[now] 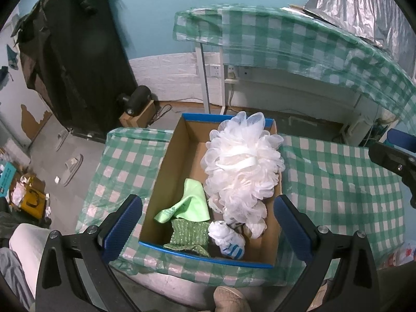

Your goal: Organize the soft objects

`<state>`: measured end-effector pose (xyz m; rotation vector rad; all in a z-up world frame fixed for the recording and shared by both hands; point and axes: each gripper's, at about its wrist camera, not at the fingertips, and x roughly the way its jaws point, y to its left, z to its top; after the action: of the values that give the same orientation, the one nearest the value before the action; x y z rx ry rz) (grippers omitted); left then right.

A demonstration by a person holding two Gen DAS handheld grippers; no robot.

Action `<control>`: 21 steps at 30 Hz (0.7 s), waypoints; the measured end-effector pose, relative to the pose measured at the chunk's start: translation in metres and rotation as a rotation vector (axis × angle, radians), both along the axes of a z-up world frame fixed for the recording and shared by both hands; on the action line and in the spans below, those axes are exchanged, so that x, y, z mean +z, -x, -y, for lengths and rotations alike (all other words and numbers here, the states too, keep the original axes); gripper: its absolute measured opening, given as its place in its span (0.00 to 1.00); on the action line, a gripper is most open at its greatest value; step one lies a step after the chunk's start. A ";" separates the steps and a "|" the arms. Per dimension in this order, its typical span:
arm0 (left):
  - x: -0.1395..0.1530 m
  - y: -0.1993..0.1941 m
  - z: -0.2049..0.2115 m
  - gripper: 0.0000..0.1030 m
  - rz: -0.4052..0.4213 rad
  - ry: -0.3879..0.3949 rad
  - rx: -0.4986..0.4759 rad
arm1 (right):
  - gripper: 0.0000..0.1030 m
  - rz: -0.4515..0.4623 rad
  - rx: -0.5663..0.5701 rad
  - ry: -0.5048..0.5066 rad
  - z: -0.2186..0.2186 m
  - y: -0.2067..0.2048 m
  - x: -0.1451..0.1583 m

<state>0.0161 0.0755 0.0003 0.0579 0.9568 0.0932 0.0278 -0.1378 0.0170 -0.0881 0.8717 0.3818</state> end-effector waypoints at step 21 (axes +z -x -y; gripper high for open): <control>0.002 0.004 -0.003 0.99 0.009 -0.001 0.006 | 0.80 0.000 0.001 0.003 -0.002 0.004 0.000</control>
<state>0.0125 0.0782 0.0020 0.0561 0.9482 0.0992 0.0240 -0.1360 0.0173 -0.0911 0.8720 0.3811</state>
